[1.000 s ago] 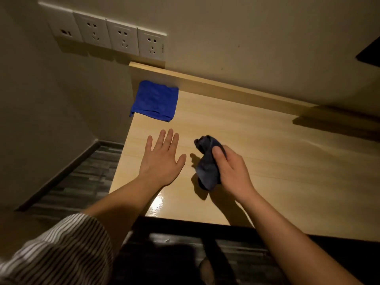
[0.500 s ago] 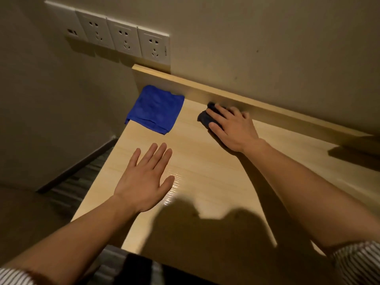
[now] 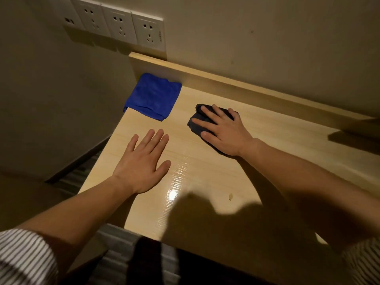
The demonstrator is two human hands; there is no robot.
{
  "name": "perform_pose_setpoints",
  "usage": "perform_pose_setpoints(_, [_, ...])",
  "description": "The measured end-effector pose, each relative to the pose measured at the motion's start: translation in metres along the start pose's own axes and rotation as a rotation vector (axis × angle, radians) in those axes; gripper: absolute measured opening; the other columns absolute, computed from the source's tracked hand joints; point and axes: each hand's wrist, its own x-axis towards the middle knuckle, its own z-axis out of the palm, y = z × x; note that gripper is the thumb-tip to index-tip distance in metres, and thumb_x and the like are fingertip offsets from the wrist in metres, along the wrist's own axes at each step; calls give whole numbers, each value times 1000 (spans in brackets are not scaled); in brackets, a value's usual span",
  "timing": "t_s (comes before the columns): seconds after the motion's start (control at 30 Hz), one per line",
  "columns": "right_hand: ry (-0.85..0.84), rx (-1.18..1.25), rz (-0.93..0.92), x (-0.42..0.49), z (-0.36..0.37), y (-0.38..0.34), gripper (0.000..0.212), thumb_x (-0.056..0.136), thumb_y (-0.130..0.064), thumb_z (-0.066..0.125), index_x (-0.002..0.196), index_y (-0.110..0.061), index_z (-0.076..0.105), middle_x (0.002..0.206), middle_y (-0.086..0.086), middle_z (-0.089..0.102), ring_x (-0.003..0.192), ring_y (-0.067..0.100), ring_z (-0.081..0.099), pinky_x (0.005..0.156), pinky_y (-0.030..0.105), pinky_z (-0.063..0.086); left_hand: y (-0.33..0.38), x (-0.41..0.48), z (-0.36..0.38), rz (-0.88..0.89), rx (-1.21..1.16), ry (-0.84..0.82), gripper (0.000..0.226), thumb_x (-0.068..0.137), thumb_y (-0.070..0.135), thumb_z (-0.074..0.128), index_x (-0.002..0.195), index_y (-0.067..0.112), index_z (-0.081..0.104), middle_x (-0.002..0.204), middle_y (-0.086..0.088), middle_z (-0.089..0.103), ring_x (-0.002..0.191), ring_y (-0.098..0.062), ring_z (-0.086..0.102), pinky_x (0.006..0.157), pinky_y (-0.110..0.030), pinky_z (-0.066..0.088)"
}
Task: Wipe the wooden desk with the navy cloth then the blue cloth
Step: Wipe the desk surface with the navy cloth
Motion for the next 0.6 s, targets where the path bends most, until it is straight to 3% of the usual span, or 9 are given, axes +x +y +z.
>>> perform_pose_setpoints(0.6, [-64, 77, 16, -120, 36, -136, 55, 107, -57, 8, 161, -49, 9, 172, -14, -2, 158, 16, -6, 120, 45, 12, -1, 8, -6, -13, -18, -18, 81, 102, 69, 0, 170, 25, -1, 179, 0, -5, 164, -22, -9, 130, -56, -2])
